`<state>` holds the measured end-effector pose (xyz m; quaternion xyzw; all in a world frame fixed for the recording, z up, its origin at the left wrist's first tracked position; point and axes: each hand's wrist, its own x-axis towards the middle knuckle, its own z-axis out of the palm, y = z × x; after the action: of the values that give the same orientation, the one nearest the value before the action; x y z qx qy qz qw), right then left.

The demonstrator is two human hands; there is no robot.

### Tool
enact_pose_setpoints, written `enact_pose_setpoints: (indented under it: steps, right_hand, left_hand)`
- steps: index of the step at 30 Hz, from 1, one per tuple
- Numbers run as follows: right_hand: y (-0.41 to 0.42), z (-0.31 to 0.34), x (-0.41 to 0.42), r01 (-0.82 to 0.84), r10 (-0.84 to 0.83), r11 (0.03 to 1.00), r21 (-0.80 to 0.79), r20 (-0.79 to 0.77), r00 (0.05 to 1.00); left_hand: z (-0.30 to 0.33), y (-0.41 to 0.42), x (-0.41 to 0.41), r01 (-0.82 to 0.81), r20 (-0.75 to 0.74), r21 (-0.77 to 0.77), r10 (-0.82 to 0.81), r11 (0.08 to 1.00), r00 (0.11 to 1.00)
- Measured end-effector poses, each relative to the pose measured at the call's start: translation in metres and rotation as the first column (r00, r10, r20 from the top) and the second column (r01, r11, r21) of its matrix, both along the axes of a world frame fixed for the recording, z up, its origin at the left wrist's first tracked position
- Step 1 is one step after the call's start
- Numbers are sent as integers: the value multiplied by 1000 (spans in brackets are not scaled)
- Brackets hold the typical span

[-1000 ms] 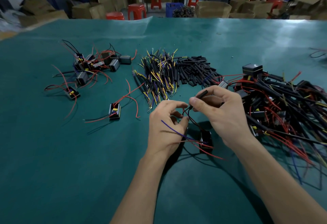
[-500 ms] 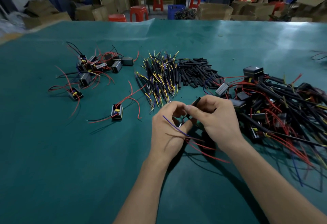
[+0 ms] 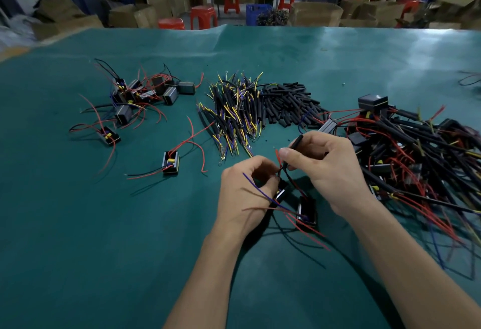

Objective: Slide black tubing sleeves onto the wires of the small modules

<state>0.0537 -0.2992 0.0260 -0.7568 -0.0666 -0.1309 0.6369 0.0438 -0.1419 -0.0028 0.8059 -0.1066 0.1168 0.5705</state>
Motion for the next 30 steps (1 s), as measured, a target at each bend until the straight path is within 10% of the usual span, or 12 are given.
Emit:
enact_pose_setpoints:
  steps: [15, 23, 30]
  right_hand:
    - [-12, 10, -4, -8, 16, 898, -439, 15, 1000]
    - [-7, 19, -9, 2, -23, 926, -379, -52, 998]
    - [-27, 46, -51, -144, -27, 603, -785, -200, 979]
  left_hand:
    - [-2, -5, -1, 29, 61, -21, -28, 999, 998]
    - [-3, -9, 1, 11, 206, 138, -39, 990, 978]
    - [-7, -9, 4, -30, 185, 88, 13, 996, 983]
